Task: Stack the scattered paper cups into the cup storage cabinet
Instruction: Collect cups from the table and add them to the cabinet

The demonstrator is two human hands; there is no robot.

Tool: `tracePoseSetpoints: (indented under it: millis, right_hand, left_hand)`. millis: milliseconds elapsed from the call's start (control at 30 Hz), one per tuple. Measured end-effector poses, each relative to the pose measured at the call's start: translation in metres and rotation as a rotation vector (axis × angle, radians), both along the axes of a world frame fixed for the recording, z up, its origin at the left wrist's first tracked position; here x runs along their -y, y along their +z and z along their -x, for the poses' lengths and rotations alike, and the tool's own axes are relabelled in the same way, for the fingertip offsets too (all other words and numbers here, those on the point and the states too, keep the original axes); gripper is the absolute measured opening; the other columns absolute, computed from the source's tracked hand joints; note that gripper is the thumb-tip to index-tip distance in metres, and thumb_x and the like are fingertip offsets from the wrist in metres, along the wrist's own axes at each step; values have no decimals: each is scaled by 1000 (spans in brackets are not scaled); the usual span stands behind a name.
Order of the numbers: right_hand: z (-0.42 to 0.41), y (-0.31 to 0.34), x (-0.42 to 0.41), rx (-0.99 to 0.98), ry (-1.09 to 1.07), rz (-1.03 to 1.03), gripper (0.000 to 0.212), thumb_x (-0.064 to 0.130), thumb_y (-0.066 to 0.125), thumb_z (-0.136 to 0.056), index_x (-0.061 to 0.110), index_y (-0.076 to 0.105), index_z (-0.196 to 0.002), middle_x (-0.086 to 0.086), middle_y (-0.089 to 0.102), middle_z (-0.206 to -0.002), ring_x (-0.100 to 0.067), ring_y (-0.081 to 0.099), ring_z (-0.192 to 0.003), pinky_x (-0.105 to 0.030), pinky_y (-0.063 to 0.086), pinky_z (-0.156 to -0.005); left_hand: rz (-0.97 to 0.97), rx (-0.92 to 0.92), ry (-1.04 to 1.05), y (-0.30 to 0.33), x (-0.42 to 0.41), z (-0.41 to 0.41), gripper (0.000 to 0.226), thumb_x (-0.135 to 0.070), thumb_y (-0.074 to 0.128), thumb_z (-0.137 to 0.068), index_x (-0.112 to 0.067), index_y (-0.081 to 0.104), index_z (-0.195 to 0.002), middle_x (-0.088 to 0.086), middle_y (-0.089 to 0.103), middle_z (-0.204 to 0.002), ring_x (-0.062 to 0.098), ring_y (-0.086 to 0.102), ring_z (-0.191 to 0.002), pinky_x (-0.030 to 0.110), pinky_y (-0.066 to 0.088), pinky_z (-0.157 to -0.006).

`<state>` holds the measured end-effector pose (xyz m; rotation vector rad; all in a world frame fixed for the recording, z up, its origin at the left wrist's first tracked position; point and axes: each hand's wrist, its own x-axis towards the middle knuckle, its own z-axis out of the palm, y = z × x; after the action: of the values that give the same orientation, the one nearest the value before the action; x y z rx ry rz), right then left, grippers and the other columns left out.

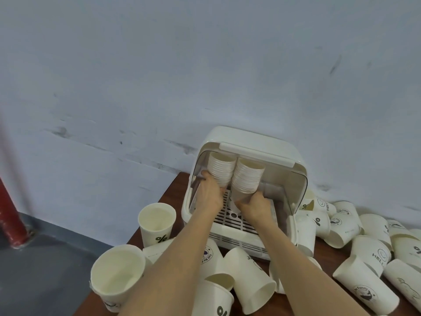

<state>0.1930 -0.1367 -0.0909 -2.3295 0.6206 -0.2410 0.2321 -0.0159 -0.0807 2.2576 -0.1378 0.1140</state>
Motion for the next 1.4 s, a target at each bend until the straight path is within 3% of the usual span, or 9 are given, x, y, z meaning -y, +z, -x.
tracePoseSetpoints:
  millis: [300,533,700,767,867,967,1067,1267,1400]
  right_hand:
    - [11,8,-2,-37,-94,131,27,8,55,-83,-3,53,-107,-18,64,-101,-32,63,-89,-31,46,-62]
    - [49,40,-13,-79,-8,340,10,15,54,-84,6,56,-90,-9,60,-90,-26,57,-79,-30,42,-62]
    - [97,65,-28,-2,89,380,14,14,50,-81,9,59,-91,-10,64,-97,-28,60,-89,-31,45,-66]
    - [124,79,-36,23,124,407,5,10,49,-81,12,54,-82,-6,62,-89,-25,58,-84,-32,45,-65]
    - [166,95,-47,45,147,452,19,9,48,-80,18,38,-67,-4,53,-81,-24,52,-79,-32,39,-63]
    - [213,109,-55,73,167,481,2,13,50,-80,14,50,-79,-7,59,-95,-26,55,-87,-34,42,-67]
    - [263,119,-63,78,178,503,23,18,51,-85,9,58,-104,-8,59,-103,-28,56,-98,-34,43,-72]
    - [345,121,-73,110,151,515,29,22,48,-87,9,59,-111,-7,63,-106,-27,57,-99,-42,49,-82]
    - [381,120,-70,142,102,451,30,21,50,-87,13,58,-115,-4,62,-104,-22,57,-96,-35,47,-77]
  left_hand:
    - [-164,33,52,5,-2,6,79,-9,70,-81,8,19,-140,26,53,-127,34,60,-110,35,51,-85]
    - [-332,137,-59,31,-17,61,38,-17,56,-91,-2,44,-123,14,60,-115,28,61,-102,31,44,-70]
    - [-427,219,-210,58,-38,116,25,-21,50,-93,-11,48,-116,8,55,-120,26,58,-104,30,36,-69]
    - [-453,252,-253,71,-48,140,23,-21,50,-92,-12,47,-113,8,53,-120,27,57,-104,32,35,-68]
    - [-463,301,-291,91,-66,179,17,-21,48,-91,-13,48,-107,6,53,-116,27,57,-99,32,36,-66]
    - [-486,394,-307,104,-84,220,17,-20,47,-91,-14,50,-107,4,54,-114,28,58,-95,33,37,-65]
    - [-503,440,-335,104,-102,258,21,-22,46,-91,-17,50,-111,1,54,-117,27,59,-94,36,43,-66]
    - [-376,452,-375,112,-109,319,37,-28,44,-95,-21,49,-131,-4,50,-135,21,54,-113,34,45,-87]
    - [-291,462,-415,109,-98,347,37,-29,44,-95,-24,50,-130,-6,51,-134,18,53,-115,35,45,-89]
